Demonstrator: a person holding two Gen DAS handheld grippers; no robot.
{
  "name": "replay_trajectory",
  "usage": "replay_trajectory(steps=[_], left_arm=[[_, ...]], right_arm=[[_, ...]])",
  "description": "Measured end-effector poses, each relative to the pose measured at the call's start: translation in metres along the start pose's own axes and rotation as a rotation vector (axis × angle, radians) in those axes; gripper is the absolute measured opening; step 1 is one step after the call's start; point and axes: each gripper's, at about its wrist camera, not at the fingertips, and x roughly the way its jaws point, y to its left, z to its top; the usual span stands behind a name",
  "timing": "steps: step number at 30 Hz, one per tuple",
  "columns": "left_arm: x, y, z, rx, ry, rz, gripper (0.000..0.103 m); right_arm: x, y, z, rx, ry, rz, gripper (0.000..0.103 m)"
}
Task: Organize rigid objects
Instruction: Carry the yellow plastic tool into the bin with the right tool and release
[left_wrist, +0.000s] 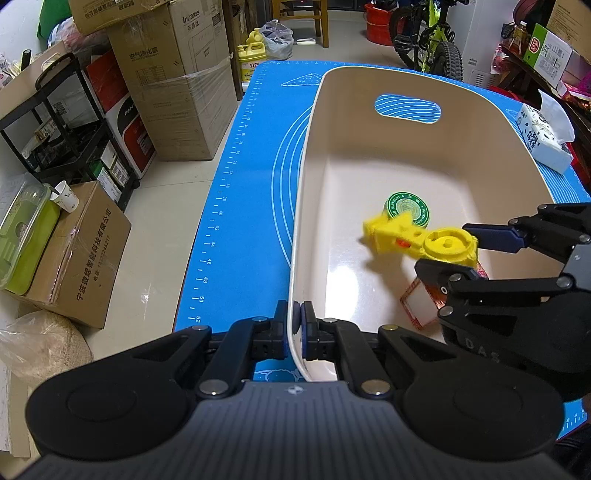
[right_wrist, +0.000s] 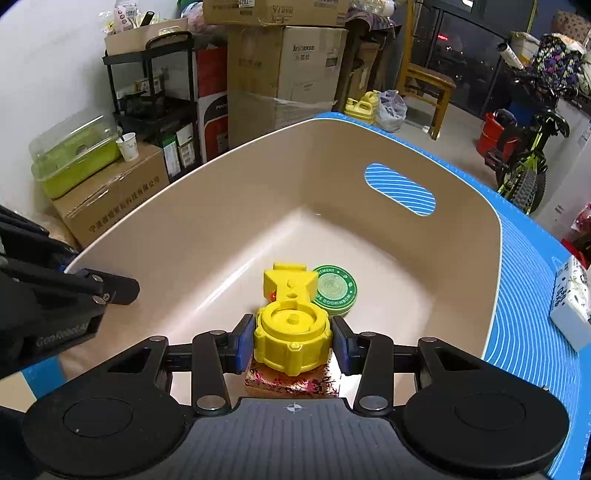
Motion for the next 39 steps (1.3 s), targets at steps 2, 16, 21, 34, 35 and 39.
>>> replay_trajectory(steps=[2,16,21,34,35,39], left_arm=[[0.0,0.0,0.0,0.001,-0.001,0.0,0.008],[0.0,0.0,0.0,0.0,-0.001,0.0,0.008],[0.0,0.0,0.0,0.0,-0.002,-0.001,0.008],[0.0,0.001,0.0,0.0,-0.001,-0.001,0.008],[0.0,0.0,0.0,0.0,-0.001,-0.001,0.008],[0.0,0.001,0.0,0.001,-0.002,-0.001,0.008]], right_arm=[[-0.003,-0.004,0.001,0.024,-0.001,0.016,0.053],[-0.069,-0.053,-0.012,0.096,-0.184,-0.022,0.077],[-0.08,-0.086,-0.029,0.161,-0.176,-0.079,0.078],[-0.06,-0.166,-0.087,0.252,-0.034,-0.241,0.078],[-0.056,-0.171,-0.092,0.264,-0.019,-0.248,0.078],[-0.043,-0.186,-0.107,0.291,0.017,-0.284,0.078]])
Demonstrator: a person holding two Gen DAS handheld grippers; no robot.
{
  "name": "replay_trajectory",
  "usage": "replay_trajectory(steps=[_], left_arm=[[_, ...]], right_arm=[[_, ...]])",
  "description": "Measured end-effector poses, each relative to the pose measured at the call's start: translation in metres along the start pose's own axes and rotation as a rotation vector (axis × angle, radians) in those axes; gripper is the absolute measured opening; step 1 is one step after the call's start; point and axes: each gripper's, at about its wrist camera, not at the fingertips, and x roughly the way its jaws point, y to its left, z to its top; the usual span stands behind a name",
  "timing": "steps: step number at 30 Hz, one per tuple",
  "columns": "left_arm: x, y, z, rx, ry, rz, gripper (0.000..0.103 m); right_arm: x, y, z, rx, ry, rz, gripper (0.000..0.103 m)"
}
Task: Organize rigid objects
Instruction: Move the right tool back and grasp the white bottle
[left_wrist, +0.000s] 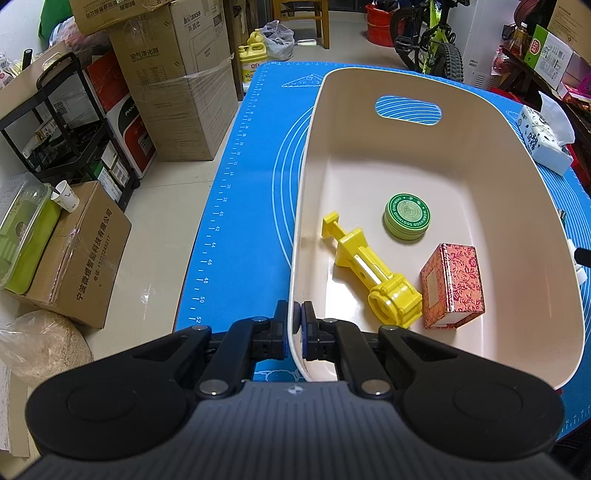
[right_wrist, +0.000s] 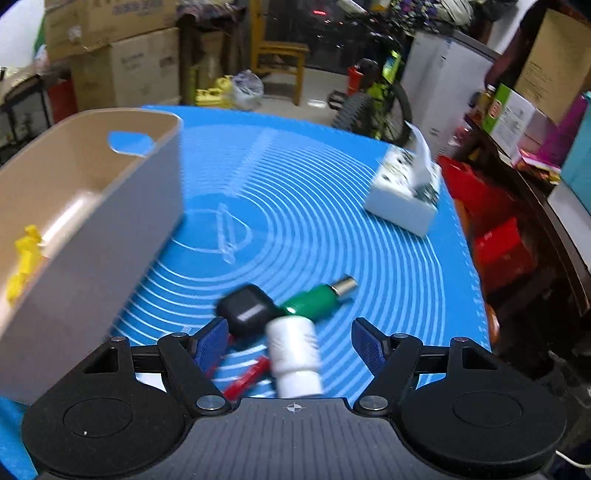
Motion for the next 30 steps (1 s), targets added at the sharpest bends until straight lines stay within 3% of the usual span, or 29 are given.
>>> replay_trajectory(steps=[8,12,15,19,22,30], left_arm=[[0.0,0.0,0.0,0.0,0.0,0.0,0.008],[0.0,0.0,0.0,-0.001,0.0,0.0,0.008],[0.0,0.0,0.0,-0.003,0.0,-0.001,0.008],[0.0,0.0,0.0,-0.001,0.0,-0.001,0.008],[-0.001,0.0,0.0,-0.002,0.0,-0.001,0.008],[-0.001,0.0,0.001,-0.003,0.0,-0.001,0.008]], right_arm=[[0.027,-0.01,-0.012,0.017,0.043,-0.036,0.076],[0.036,-0.017,-0.013,0.064,0.042,0.0,0.075],[0.043,-0.02,-0.012,0.099,0.059,0.011,0.069],[0.05,-0.017,-0.015,0.1,0.075,0.013,0.05],[0.05,-0.017,-0.018,0.104,0.072,0.018,0.044],[0.041,-0.024,-0.021,0.116,0.038,-0.052,0.044]])
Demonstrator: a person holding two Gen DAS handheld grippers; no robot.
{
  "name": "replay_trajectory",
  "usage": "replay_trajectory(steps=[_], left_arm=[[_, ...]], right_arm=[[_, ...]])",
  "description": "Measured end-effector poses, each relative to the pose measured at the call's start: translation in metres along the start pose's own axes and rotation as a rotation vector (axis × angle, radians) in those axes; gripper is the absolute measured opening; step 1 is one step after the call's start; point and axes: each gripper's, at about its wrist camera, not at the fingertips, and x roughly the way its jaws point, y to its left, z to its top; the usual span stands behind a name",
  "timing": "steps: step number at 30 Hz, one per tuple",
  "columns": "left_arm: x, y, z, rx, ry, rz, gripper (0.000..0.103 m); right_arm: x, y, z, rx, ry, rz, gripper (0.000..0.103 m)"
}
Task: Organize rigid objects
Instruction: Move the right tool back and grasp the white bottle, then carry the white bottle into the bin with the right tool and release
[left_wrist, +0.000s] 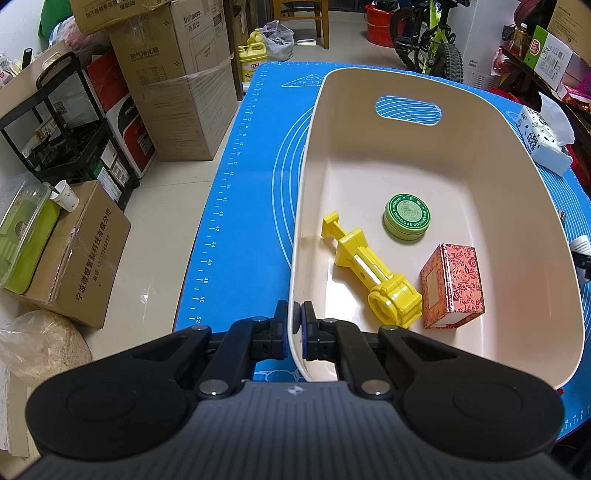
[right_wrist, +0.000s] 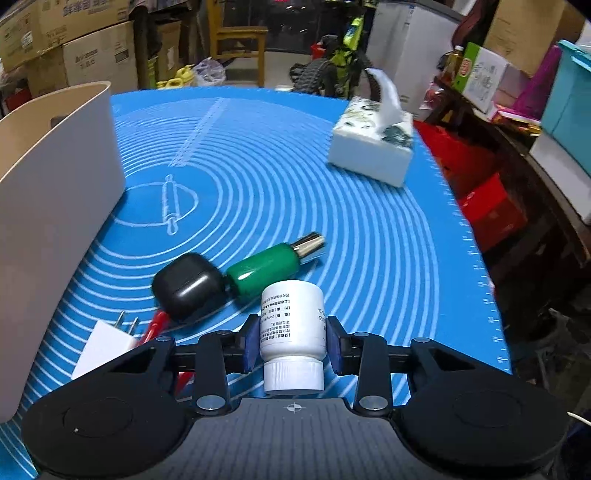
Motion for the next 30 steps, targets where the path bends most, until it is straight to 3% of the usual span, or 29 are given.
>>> replay_trajectory(steps=[5,13,20,30], left_arm=[[0.0,0.0,0.0,0.001,0.0,0.001,0.008],[0.0,0.0,0.0,0.0,0.0,0.001,0.008],[0.0,0.0,0.0,0.0,0.0,0.0,0.008],[0.0,0.001,0.0,0.001,-0.001,-0.001,0.008]], right_arm=[[-0.014,-0.004,0.008,0.02,-0.029,-0.035,0.044],[-0.047,0.01,0.029,0.031,-0.108,-0.012,0.044],[-0.083,0.041,0.054,0.004,-0.208,0.069,0.044],[-0.108,0.122,0.087,-0.091,-0.291,0.226,0.044]])
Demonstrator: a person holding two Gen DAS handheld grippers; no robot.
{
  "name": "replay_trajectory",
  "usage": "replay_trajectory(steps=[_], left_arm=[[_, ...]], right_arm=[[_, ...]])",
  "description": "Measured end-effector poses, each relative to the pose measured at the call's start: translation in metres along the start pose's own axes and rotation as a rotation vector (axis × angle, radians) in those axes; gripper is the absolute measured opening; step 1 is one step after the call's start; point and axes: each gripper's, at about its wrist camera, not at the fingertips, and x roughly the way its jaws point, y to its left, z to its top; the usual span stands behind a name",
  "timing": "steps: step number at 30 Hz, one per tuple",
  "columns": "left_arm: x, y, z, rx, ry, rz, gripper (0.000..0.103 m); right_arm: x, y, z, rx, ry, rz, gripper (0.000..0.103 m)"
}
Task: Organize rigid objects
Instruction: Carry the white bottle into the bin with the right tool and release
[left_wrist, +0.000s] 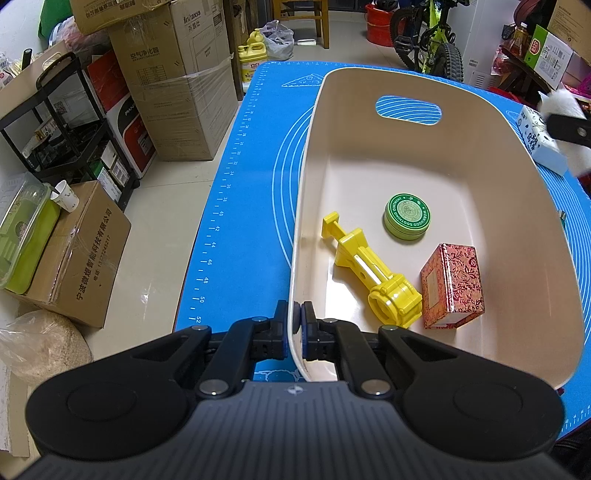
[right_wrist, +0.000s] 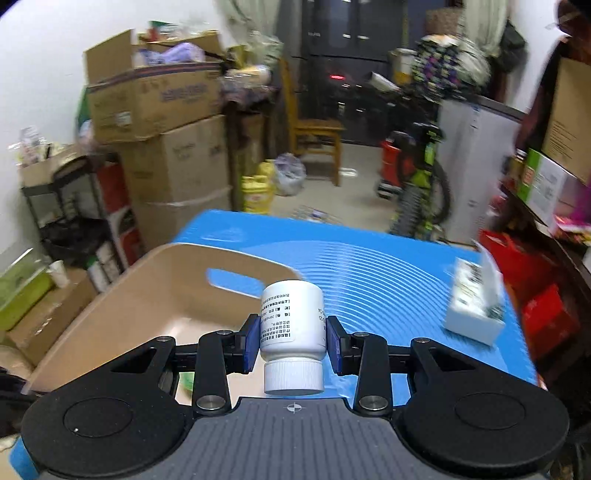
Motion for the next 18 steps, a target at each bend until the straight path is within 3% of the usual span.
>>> replay_trajectory(steps=[9,18], left_arm=[[0.0,0.001,-0.001,-0.001,-0.001,-0.002,0.008],[0.0,0.001,-0.001,-0.001,-0.001,-0.003,0.008]], right_arm=[[0.013,0.066,-0.003,-0.114,0.03,0.1,0.044],[0.042,0.116,-0.034,-0.298,0.194,0.124,0.044]])
